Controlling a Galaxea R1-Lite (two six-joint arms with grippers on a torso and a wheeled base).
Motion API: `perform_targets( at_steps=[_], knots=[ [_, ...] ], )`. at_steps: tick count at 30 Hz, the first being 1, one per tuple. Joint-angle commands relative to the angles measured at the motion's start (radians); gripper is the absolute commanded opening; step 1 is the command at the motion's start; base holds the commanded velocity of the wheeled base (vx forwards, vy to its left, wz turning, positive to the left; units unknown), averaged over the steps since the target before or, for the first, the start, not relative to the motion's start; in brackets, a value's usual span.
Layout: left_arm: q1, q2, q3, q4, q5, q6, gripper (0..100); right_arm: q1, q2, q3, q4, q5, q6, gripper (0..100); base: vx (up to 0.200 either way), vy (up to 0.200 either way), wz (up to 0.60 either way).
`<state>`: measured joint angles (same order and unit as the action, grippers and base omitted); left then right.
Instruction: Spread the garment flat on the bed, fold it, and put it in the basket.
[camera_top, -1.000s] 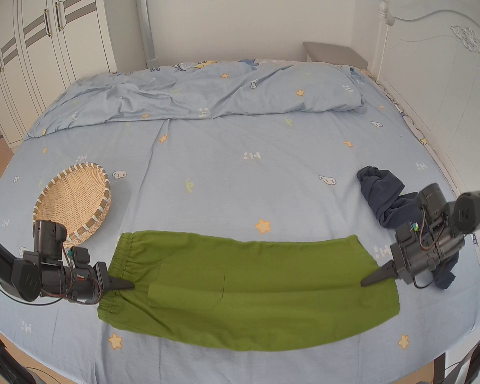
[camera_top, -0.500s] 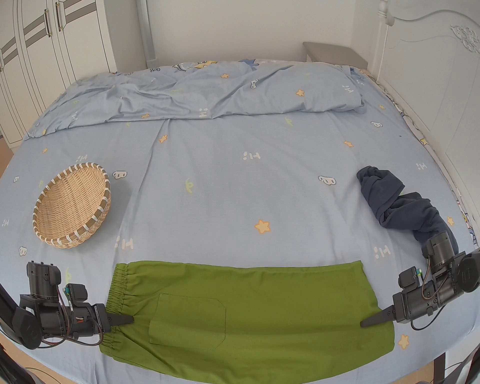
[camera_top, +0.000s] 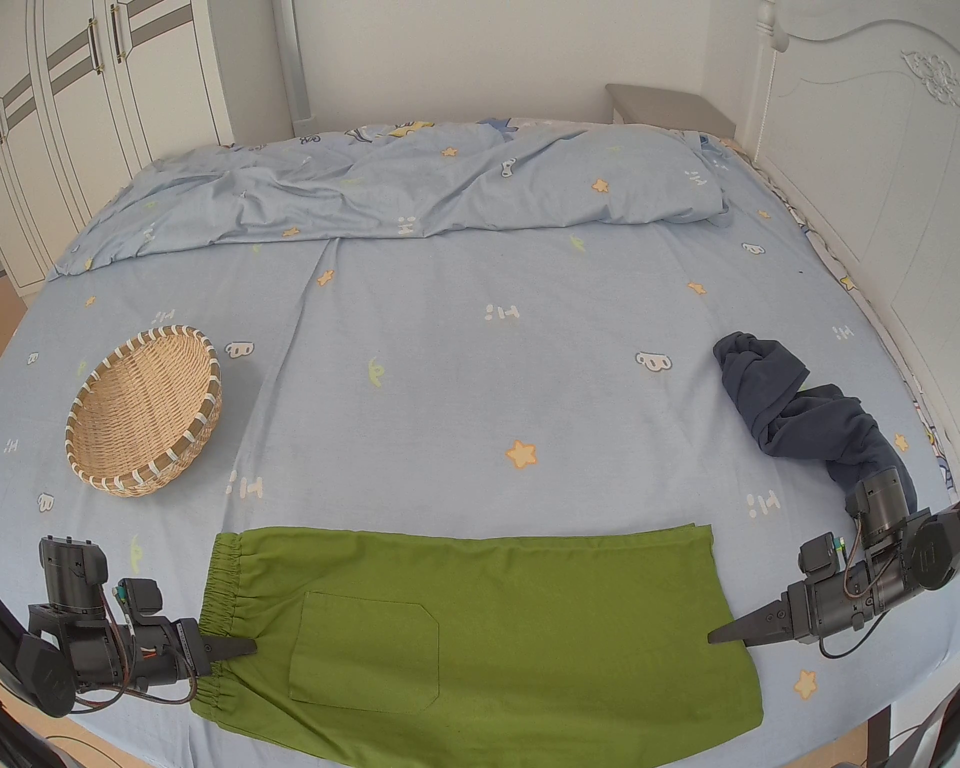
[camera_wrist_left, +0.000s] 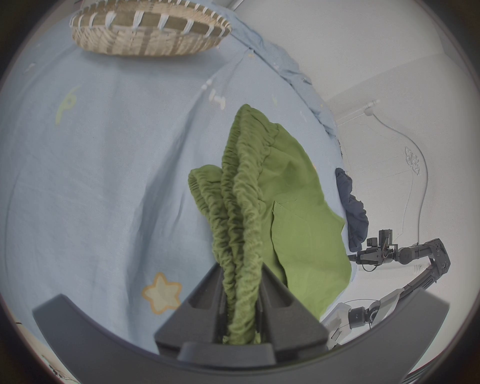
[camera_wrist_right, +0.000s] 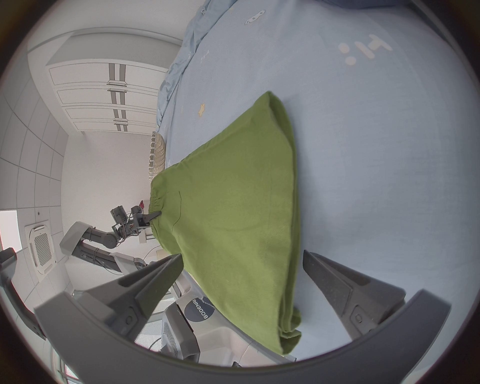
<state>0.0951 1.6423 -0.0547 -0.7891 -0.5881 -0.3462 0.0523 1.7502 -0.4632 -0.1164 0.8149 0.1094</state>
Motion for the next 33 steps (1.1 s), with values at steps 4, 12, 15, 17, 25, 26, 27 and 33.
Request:
perform_targets(
  at_steps=[4,12,15,17,25,26,27,33],
  knots=[
    [0.129,-0.213,-0.077,0.143,0.010,0.003,0,-0.039,-0.100,-0.037,-0.011,0.004,0.027,100,0.000,0.000,0.00],
    [0.250,-0.335,-0.315,0.622,0.013,0.110,0,-0.019,-0.195,-0.170,-0.014,0.001,0.158,100,0.000,0.000,0.00],
    [0.261,-0.340,-0.347,0.669,0.013,0.133,0,-0.006,-0.221,-0.224,-0.002,-0.002,0.171,100,0.000,0.000,0.00],
    [0.250,-0.345,-0.352,0.673,0.022,0.134,0,0.003,-0.232,-0.264,0.011,-0.002,0.202,100,0.000,0.000,0.00],
    [0.034,-0.407,-0.476,0.860,0.208,0.125,0,0.047,-0.235,-0.327,0.021,-0.003,0.242,100,0.000,0.000,0.00],
    [0.034,-0.407,-0.476,0.860,0.208,0.125,0,0.047,-0.235,-0.327,0.021,-0.003,0.242,100,0.000,0.000,0.00],
    [-0.034,-0.424,-0.531,0.946,0.254,0.118,0,0.047,-0.233,-0.339,0.026,-0.003,0.242,100,0.000,0.000,0.00],
    [-0.242,-0.450,-0.743,1.171,0.274,-0.059,0,0.047,-0.236,-0.365,0.060,-0.005,0.253,100,0.000,0.000,0.00]
  ],
)
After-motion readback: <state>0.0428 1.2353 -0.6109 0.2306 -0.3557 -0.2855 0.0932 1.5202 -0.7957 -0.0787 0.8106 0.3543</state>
